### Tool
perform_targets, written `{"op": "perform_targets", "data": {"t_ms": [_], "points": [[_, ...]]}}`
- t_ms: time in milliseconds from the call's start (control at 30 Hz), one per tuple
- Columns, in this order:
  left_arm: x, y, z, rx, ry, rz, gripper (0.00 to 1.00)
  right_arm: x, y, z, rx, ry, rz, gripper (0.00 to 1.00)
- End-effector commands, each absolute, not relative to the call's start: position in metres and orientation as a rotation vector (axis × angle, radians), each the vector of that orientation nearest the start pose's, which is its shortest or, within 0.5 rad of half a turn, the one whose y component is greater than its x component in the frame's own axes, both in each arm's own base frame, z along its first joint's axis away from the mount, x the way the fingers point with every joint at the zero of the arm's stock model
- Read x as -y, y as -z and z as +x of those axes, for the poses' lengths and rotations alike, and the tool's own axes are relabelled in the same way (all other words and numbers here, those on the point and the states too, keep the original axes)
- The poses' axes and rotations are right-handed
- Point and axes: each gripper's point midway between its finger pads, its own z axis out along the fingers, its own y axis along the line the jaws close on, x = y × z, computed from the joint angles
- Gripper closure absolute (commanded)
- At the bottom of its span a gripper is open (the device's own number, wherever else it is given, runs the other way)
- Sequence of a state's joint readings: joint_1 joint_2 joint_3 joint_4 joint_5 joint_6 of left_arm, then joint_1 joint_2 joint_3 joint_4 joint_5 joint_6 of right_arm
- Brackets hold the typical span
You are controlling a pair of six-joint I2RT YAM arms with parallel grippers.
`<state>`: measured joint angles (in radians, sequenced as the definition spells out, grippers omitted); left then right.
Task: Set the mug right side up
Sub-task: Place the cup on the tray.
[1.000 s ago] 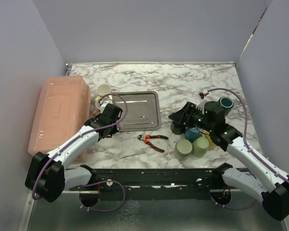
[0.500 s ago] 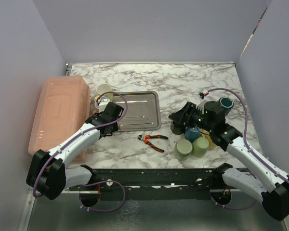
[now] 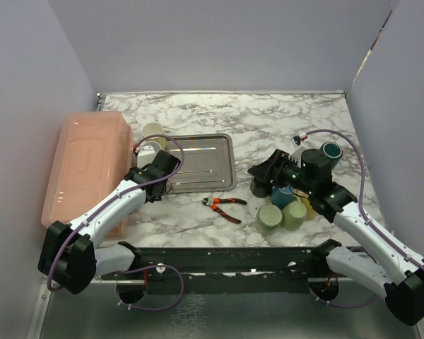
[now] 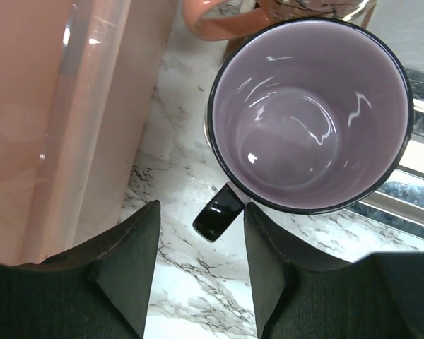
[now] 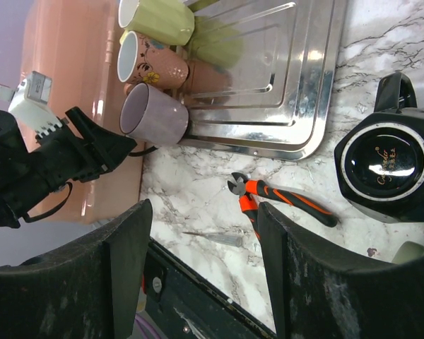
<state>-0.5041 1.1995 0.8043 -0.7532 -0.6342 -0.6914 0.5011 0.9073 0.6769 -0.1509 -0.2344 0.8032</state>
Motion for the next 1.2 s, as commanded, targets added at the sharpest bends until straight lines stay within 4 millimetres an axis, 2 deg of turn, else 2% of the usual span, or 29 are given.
{"op": "perform_targets", "data": {"t_ms": [0, 300, 467, 600, 733, 933, 1033, 1167], "points": [[0.027, -0.113, 0.251, -2.320, -0.457, -0.456, 0.49, -0.215, -0.209, 0.241, -2.097, -1.072, 0.120, 0.35], [0.016, -0.105, 0.250, -2.319, -0.546, -0.478, 0.51, -0.213, -0.211, 0.240, -2.091, -1.060, 0.112, 0.35], [0.015, -0.109, 0.254, -2.304, -0.550, -0.484, 0.59, -0.213, -0.212, 0.240, -2.088, -1.059, 0.110, 0.35], [0.017, -0.116, 0.257, -2.305, -0.537, -0.476, 0.60, -0.213, -0.213, 0.240, -2.090, -1.058, 0.107, 0.35], [0.024, -0.134, 0.259, -2.306, -0.469, -0.468, 0.59, -0.212, -0.216, 0.239, -2.085, -1.054, 0.104, 0.35], [0.041, -0.167, 0.258, -2.292, -0.269, -0.443, 0.55, -0.211, -0.217, 0.238, -2.080, -1.054, 0.106, 0.35], [0.055, -0.173, 0.260, -2.285, -0.143, -0.430, 0.63, -0.211, -0.217, 0.237, -2.084, -1.058, 0.109, 0.35], [0.071, -0.155, 0.262, -2.321, -0.049, -0.418, 0.77, -0.212, -0.214, 0.237, -2.092, -1.067, 0.113, 0.35]]}}
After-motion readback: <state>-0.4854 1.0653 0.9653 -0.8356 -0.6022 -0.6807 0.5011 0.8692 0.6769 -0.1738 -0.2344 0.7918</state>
